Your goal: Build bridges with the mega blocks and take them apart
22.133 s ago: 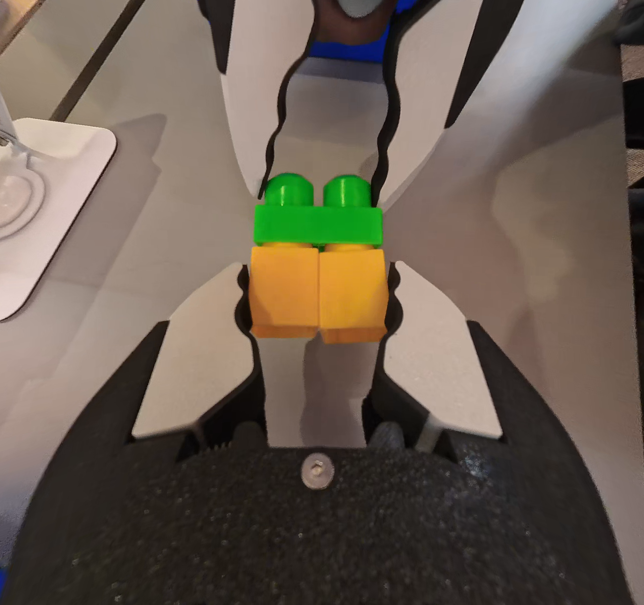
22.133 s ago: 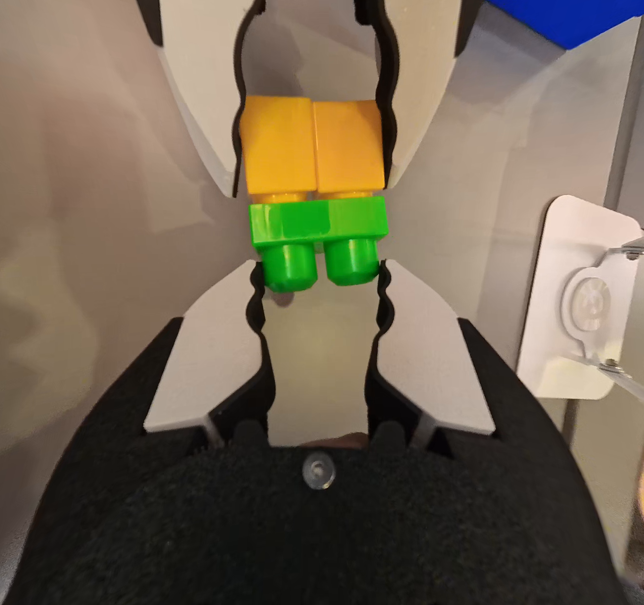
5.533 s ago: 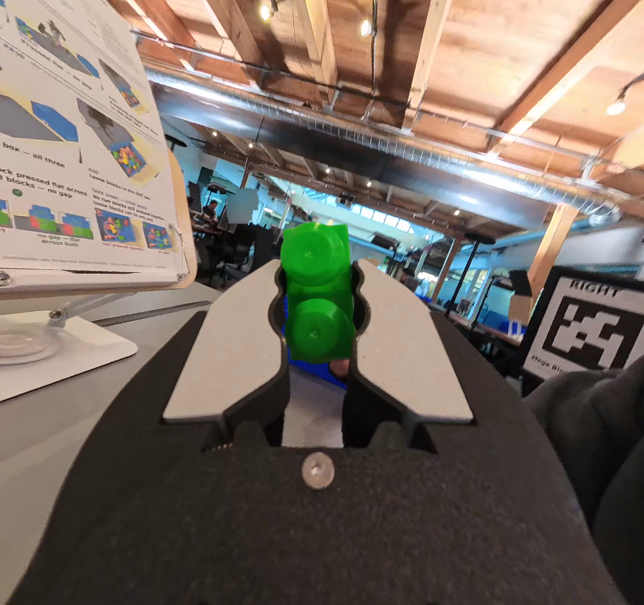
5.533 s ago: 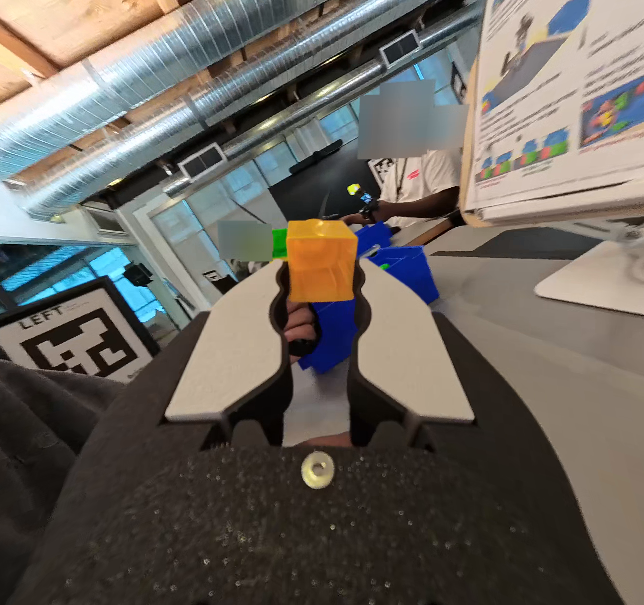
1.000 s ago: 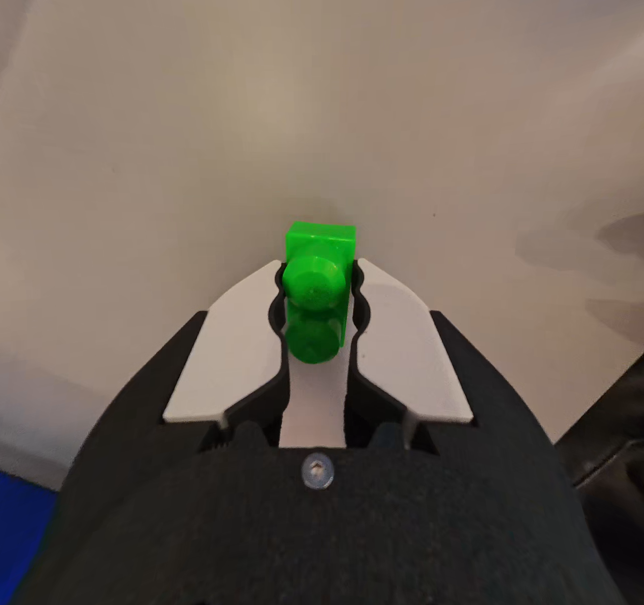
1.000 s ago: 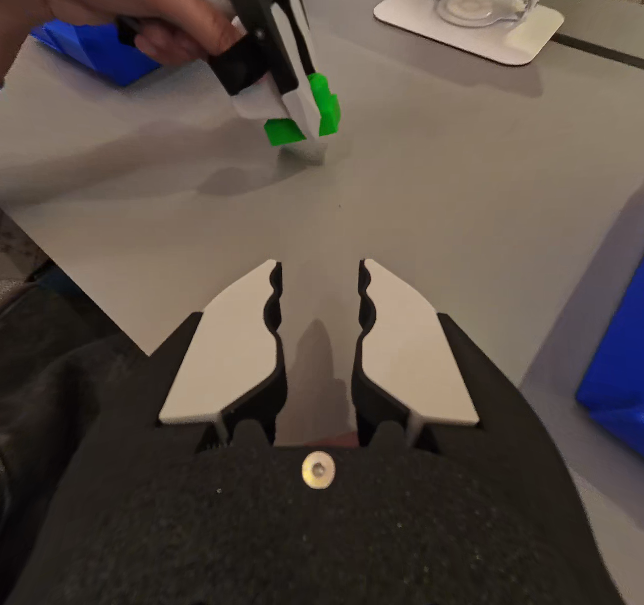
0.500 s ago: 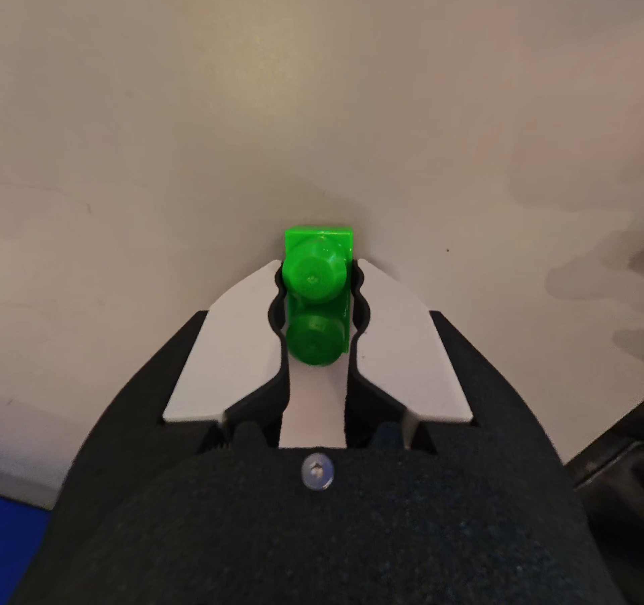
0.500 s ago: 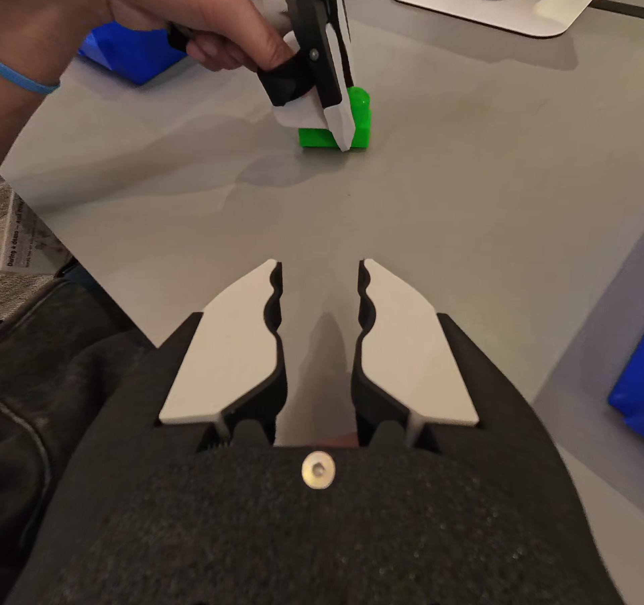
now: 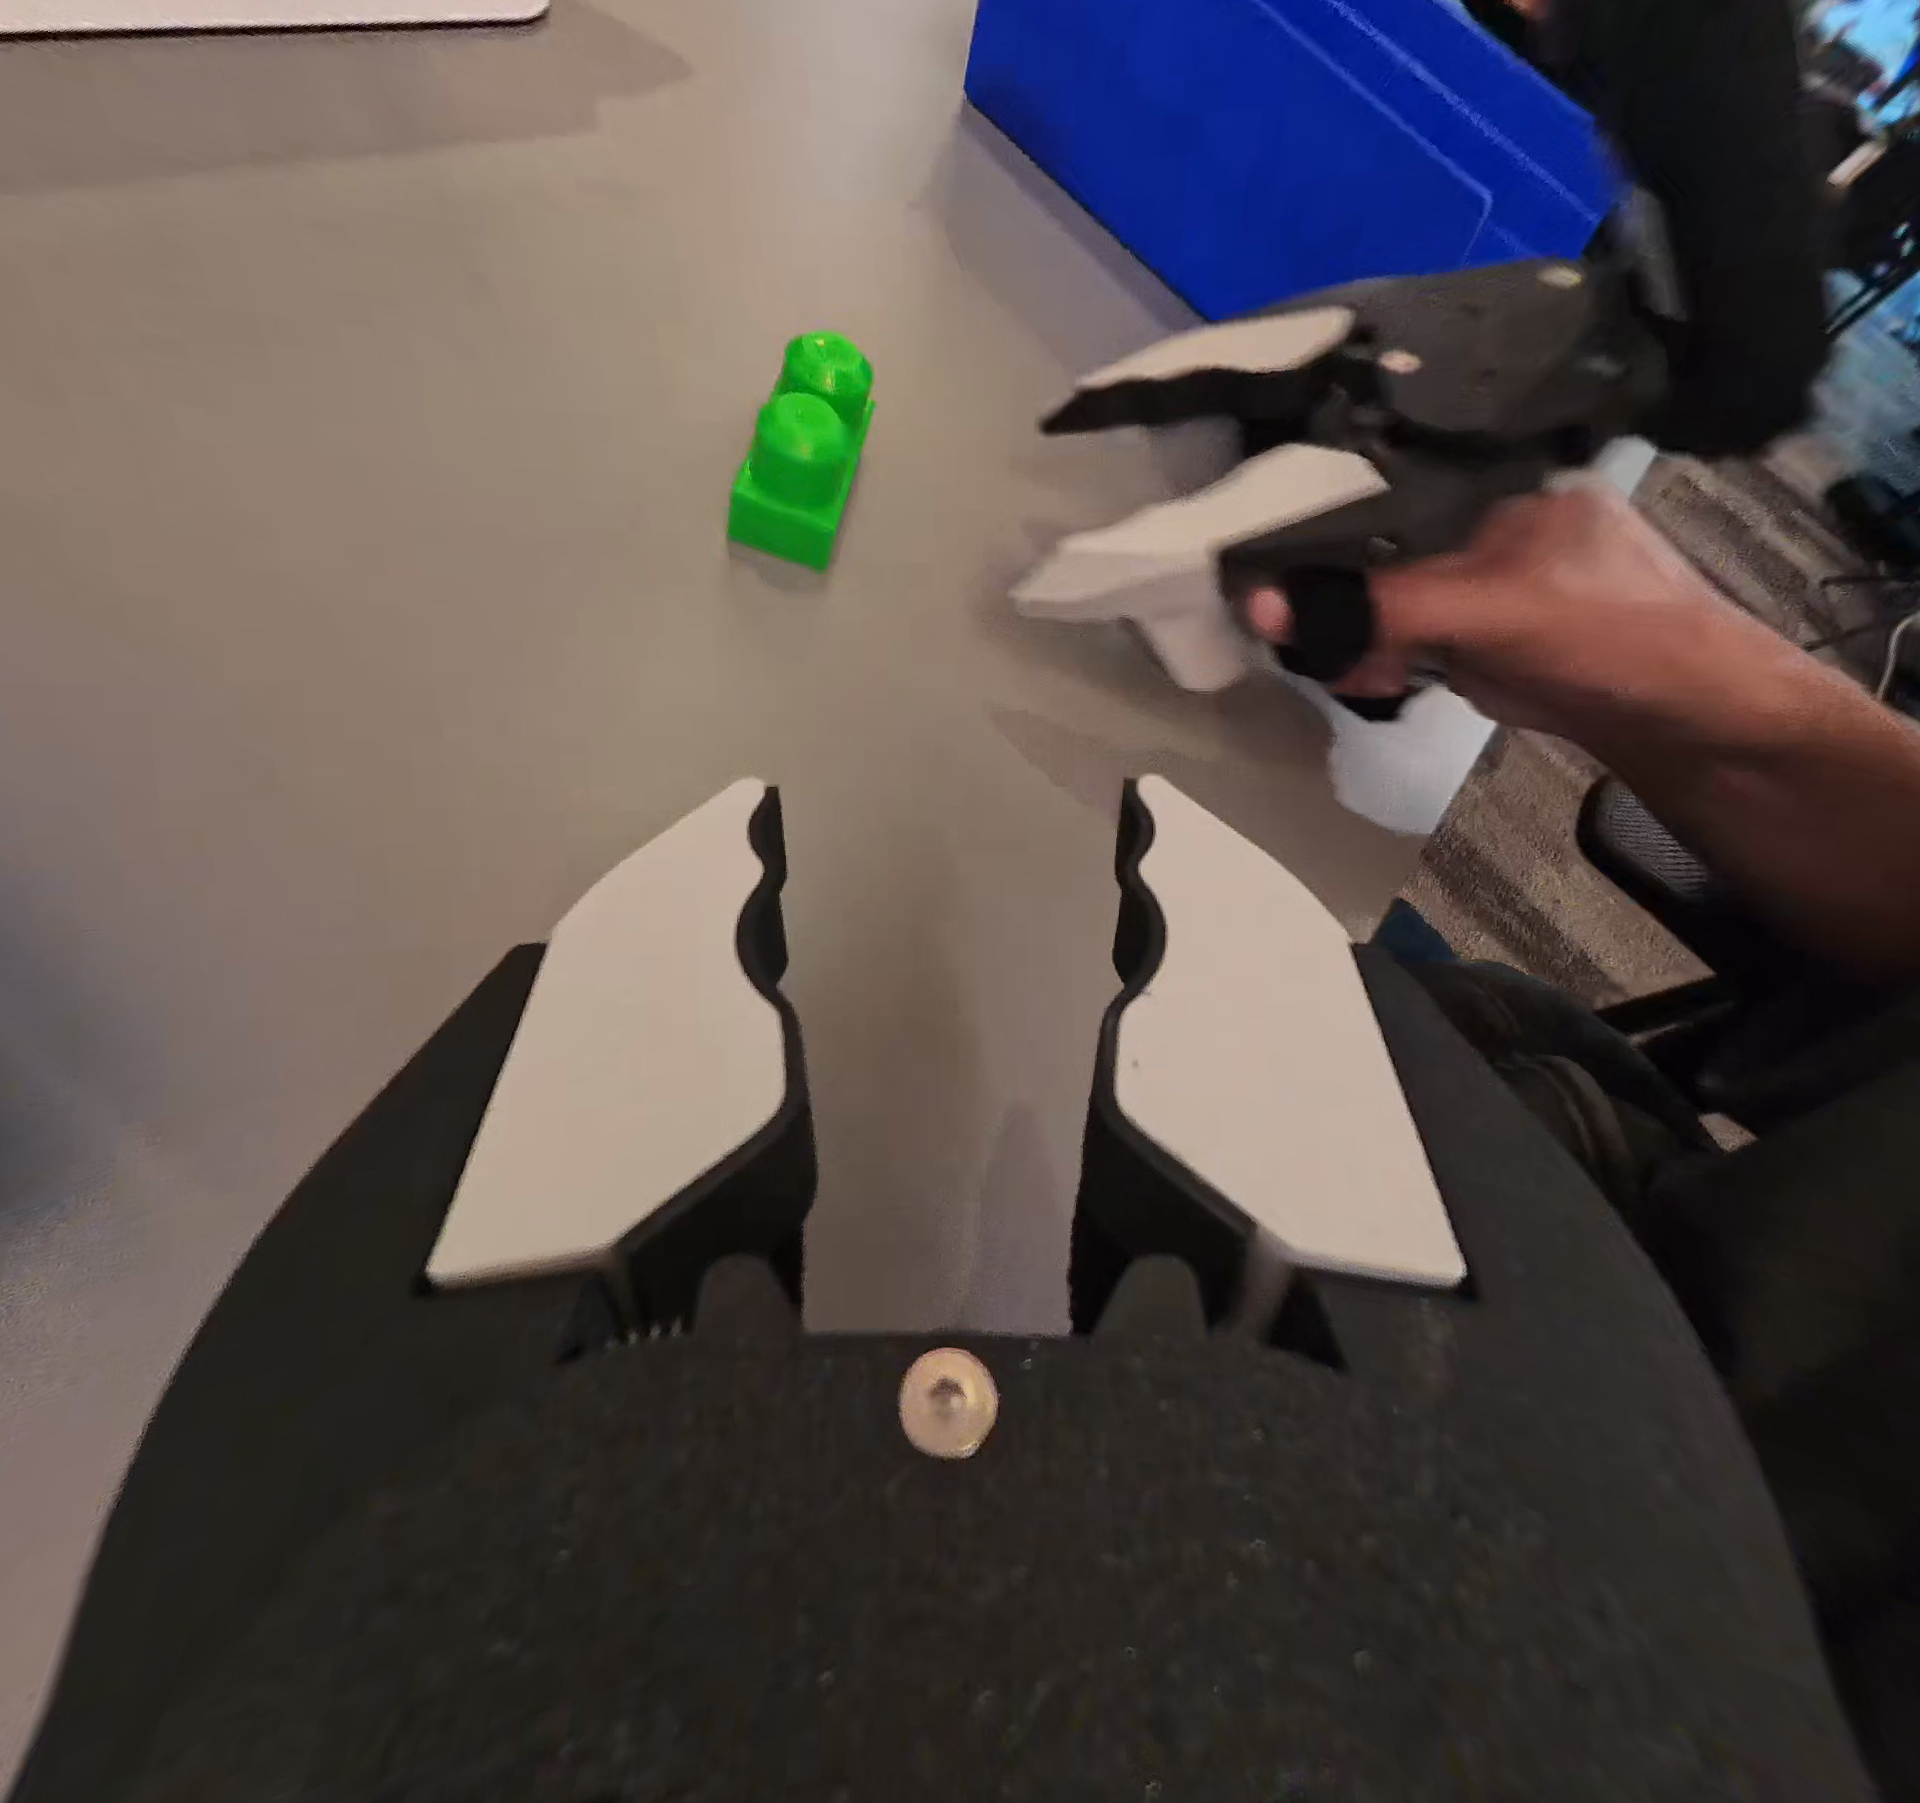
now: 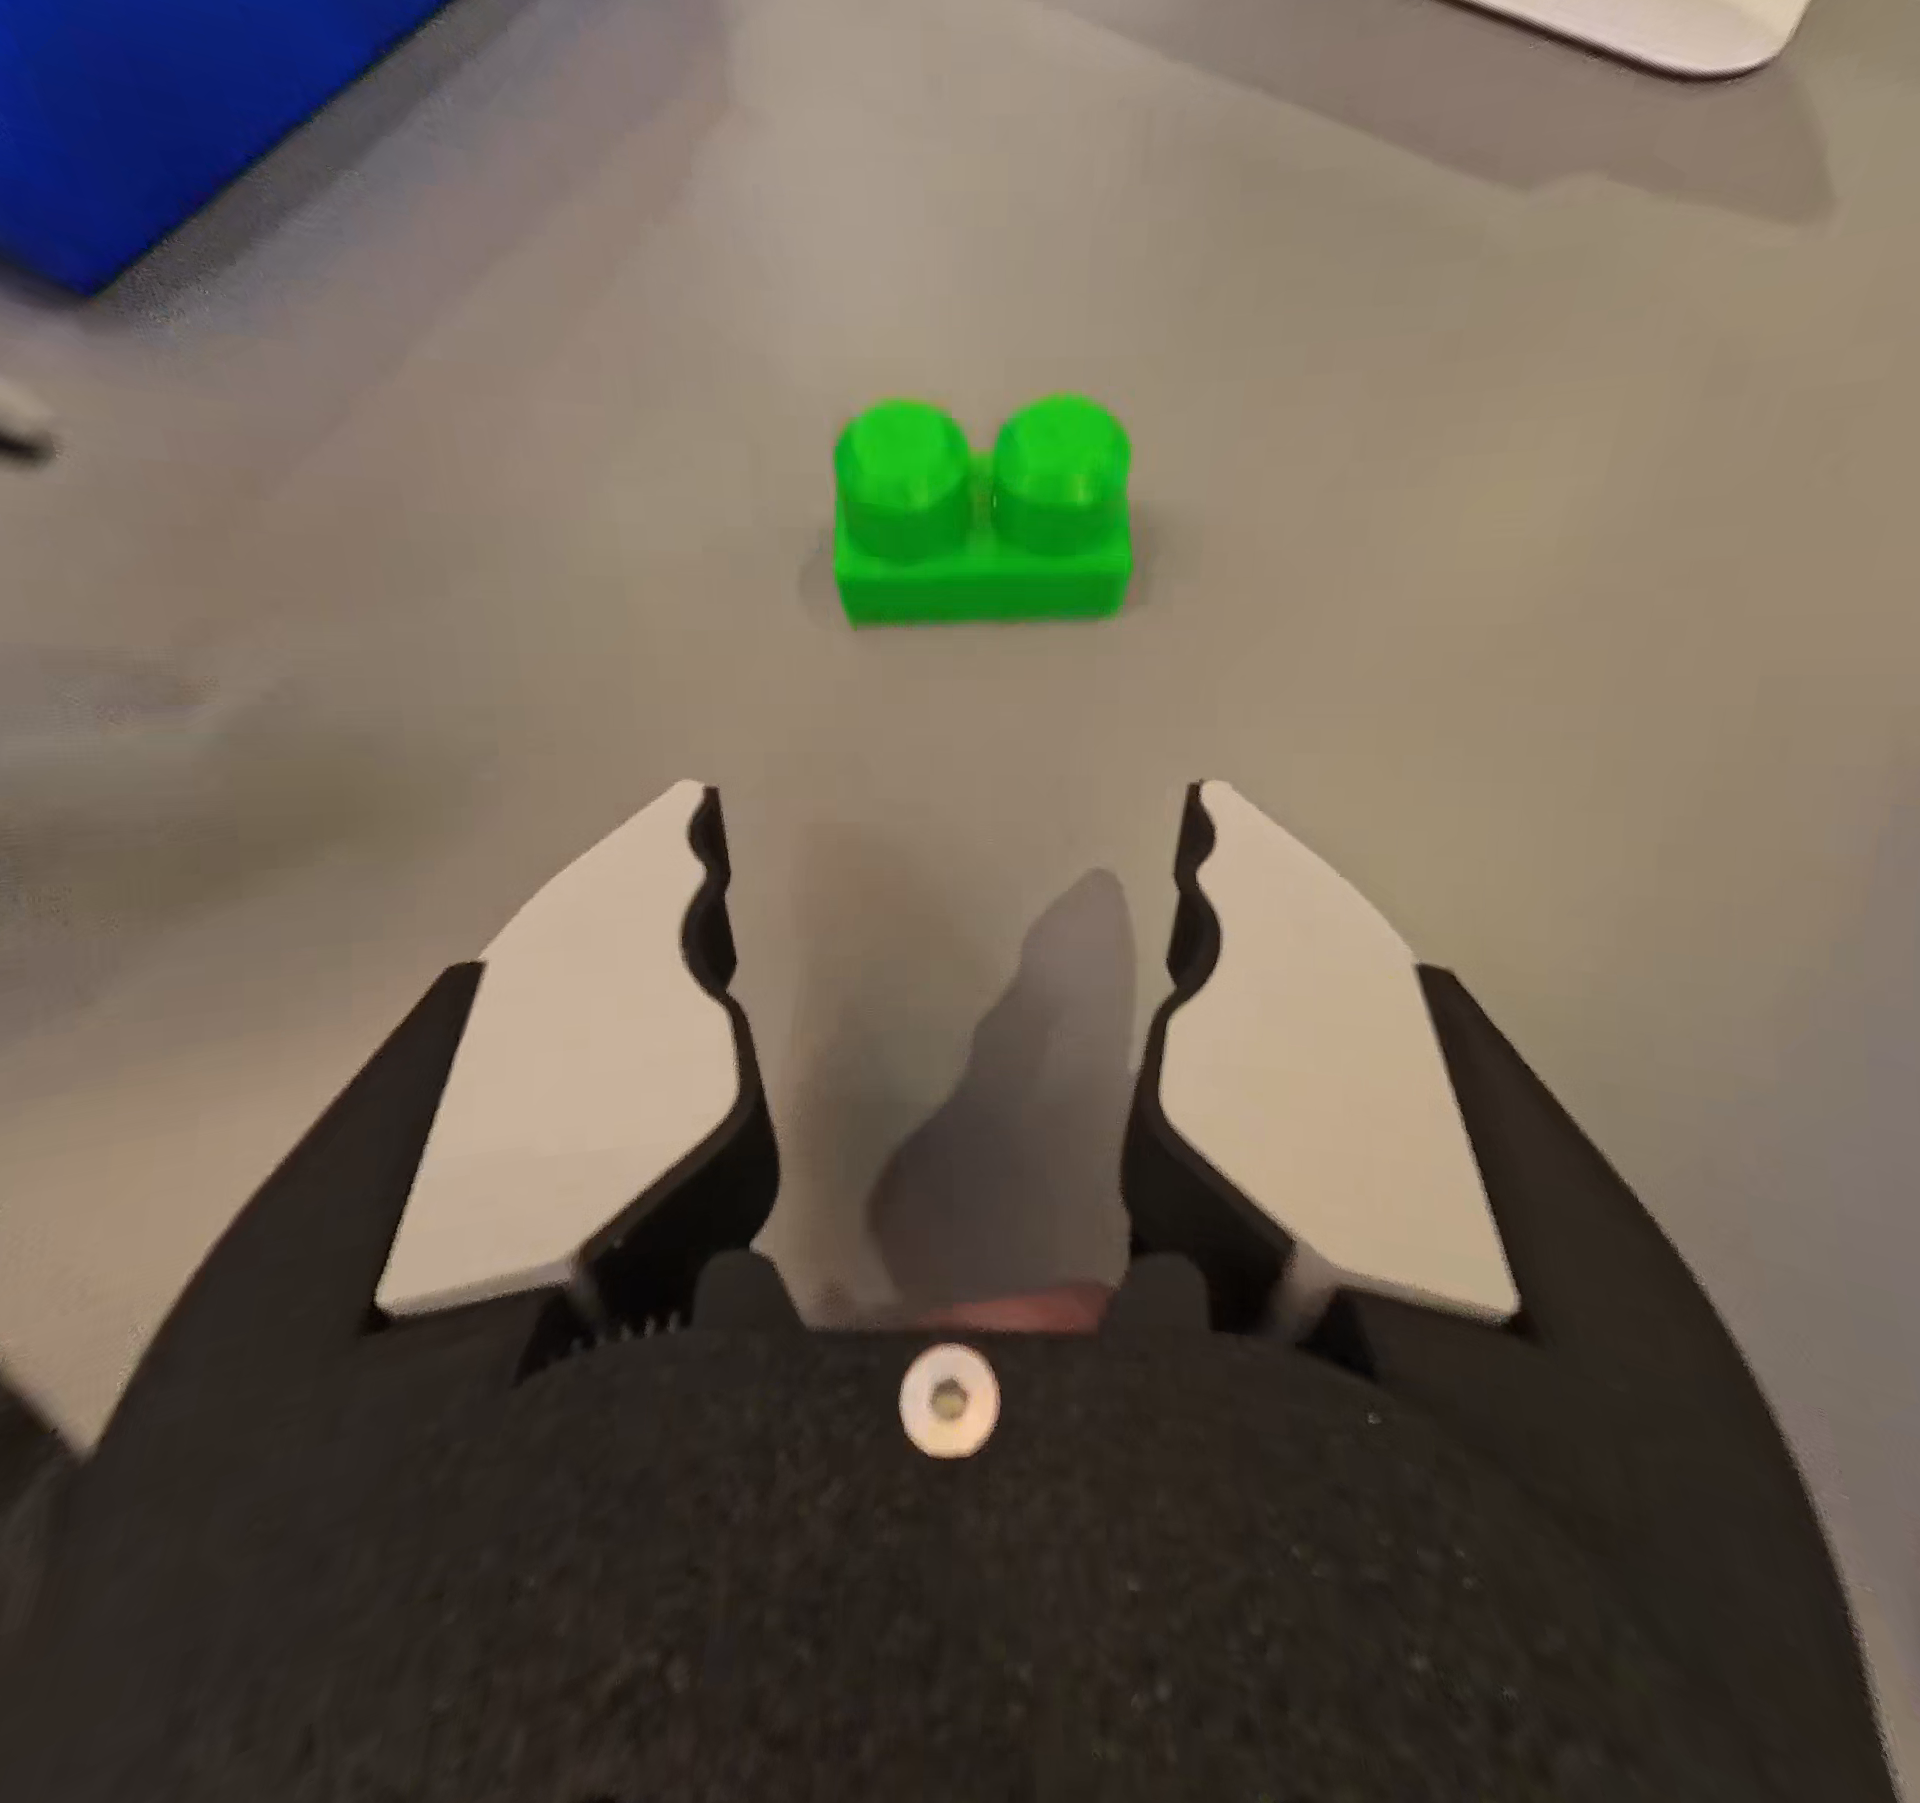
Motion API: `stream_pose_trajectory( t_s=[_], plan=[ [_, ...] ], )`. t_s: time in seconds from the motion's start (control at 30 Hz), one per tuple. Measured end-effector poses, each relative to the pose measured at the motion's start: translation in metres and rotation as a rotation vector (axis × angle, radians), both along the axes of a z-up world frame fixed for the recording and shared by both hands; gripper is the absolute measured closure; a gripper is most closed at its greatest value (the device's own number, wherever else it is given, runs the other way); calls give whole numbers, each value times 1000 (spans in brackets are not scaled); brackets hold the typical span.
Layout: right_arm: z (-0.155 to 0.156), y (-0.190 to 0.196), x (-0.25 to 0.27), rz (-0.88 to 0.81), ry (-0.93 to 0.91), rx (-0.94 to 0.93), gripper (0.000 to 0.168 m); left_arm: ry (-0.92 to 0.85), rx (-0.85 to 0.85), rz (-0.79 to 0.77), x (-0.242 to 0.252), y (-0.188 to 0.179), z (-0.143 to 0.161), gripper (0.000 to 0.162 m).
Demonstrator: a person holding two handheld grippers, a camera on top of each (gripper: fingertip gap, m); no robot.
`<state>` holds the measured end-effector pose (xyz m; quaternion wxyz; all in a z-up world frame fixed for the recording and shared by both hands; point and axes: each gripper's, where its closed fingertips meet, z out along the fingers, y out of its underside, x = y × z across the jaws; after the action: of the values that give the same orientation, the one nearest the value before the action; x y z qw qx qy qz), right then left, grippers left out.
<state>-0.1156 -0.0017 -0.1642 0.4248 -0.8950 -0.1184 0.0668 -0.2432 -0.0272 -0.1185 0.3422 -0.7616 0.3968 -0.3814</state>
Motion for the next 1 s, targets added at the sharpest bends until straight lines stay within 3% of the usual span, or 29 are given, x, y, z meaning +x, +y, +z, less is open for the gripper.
stream_pose_trajectory(
  t_s=[0.13,0.3,0.33,0.37,0.43,0.53,0.6,0.7,0.8,0.87,0.93,1.0],
  plan=[
    [-9,50,-3,-56,-41,-32,79,-27,29,21,-14,-10,-3,104],
    [-20,71,-11,-63,-60,-79,78,-9,35,-23,-18,-21,-1,104],
    [-22,72,-9,-78,-79,-88,80,-1,38,-27,-19,-23,-1,104],
    [-23,73,-10,-78,-76,-99,95,7,42,-35,-20,-25,-2,104],
    [-23,74,-12,-58,-81,-99,96,20,62,-26,-22,-24,-3,105],
    [-9,69,-11,-39,-46,-55,96,29,64,-29,-24,-23,-4,105],
    [21,56,-2,-40,-12,11,96,23,65,-24,-24,-22,-2,105],
    [99,28,45,-103,-56,192,96,22,62,-20,-25,-20,-3,106],
    [169,-5,137,-273,-188,306,96,14,39,-29,-22,-21,-6,106],
    [183,-21,203,-382,-212,272,96,22,15,-45,-19,-23,-10,106],
    [170,-25,258,-446,-192,168,96,30,10,-58,-16,-26,-12,106],
    [150,-10,291,-395,-187,104,96,32,25,-68,-12,-27,-10,106]
  ],
)
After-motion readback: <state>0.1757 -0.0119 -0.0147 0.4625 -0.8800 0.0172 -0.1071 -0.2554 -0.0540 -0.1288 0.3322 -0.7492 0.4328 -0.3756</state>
